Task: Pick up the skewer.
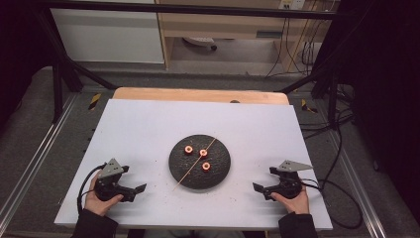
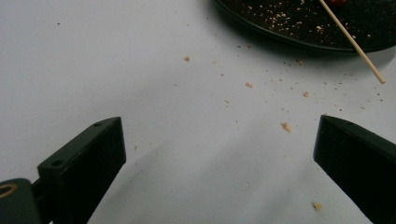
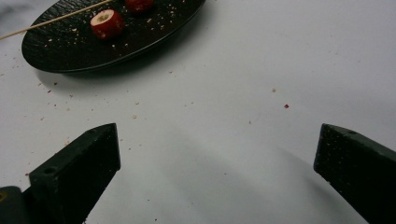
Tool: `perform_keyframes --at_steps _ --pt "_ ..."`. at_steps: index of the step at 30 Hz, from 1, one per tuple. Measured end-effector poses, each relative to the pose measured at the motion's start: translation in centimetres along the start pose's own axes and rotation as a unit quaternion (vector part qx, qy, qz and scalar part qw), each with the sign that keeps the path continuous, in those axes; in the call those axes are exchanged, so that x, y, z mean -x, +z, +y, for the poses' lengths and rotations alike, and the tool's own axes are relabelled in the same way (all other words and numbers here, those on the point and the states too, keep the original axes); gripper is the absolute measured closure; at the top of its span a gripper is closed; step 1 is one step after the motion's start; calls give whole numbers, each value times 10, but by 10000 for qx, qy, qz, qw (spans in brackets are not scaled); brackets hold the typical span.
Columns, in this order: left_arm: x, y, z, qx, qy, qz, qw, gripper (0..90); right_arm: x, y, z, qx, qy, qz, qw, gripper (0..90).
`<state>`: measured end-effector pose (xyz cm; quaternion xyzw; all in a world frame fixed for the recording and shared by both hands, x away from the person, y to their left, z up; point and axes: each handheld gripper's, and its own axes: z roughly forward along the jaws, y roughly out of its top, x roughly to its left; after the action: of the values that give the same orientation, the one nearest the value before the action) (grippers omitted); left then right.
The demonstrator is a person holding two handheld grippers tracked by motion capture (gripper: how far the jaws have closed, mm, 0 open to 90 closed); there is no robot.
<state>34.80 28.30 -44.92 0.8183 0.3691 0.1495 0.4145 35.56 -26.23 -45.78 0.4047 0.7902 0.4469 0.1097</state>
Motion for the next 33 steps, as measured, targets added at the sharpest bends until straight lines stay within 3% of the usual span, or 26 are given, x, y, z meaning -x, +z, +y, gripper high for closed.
perform_keyframes --at_steps 33 --pt "18 6 16 -124 149 32 9998 27 -1 1 0 46 20 48 10000 6"
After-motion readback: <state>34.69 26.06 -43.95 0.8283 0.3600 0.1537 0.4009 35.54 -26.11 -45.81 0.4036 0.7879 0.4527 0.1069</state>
